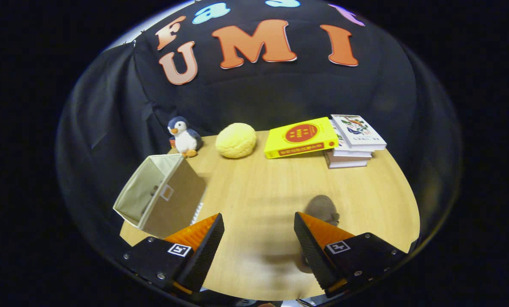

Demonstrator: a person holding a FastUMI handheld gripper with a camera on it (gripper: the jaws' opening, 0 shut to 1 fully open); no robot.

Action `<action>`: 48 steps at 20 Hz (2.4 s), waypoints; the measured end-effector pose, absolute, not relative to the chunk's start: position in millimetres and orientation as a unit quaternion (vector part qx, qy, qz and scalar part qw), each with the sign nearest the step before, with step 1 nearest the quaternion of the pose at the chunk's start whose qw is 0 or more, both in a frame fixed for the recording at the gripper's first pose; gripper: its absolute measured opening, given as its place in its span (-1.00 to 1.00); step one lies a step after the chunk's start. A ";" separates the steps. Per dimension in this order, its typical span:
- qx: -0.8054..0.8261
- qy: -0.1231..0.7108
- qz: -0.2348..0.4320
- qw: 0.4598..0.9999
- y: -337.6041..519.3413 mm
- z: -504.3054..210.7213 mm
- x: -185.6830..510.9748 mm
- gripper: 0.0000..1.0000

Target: Open the storage box then place both shoes into the box .Put the left shoe in first, then the right shoe, with the right side of both shoes facing outward in a uniform manner.

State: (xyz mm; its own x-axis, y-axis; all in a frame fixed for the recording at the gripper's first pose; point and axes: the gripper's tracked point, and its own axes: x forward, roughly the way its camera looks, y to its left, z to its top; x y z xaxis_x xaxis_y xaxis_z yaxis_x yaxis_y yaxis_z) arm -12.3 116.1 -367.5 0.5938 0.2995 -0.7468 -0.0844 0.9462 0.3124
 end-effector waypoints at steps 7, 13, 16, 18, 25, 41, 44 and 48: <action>0.102 0.477 0.069 0.870 50.5 -440.8 -35.9 0.98; 0.096 0.509 0.080 0.851 35.8 -502.3 -44.3 0.90; 0.093 0.523 0.077 0.844 31.3 -533.3 -38.0 0.71; 0.101 0.525 0.078 0.842 32.6 -544.8 -29.2 0.54; 0.125 0.537 0.033 0.834 38.2 -553.5 -11.4 -0.79; 0.175 0.500 0.086 0.844 201.6 -346.3 37.1 -0.92; 0.168 0.488 0.109 0.849 250.8 -319.3 49.7 -0.92; 0.158 0.487 0.145 0.847 321.9 -295.2 55.5 -0.92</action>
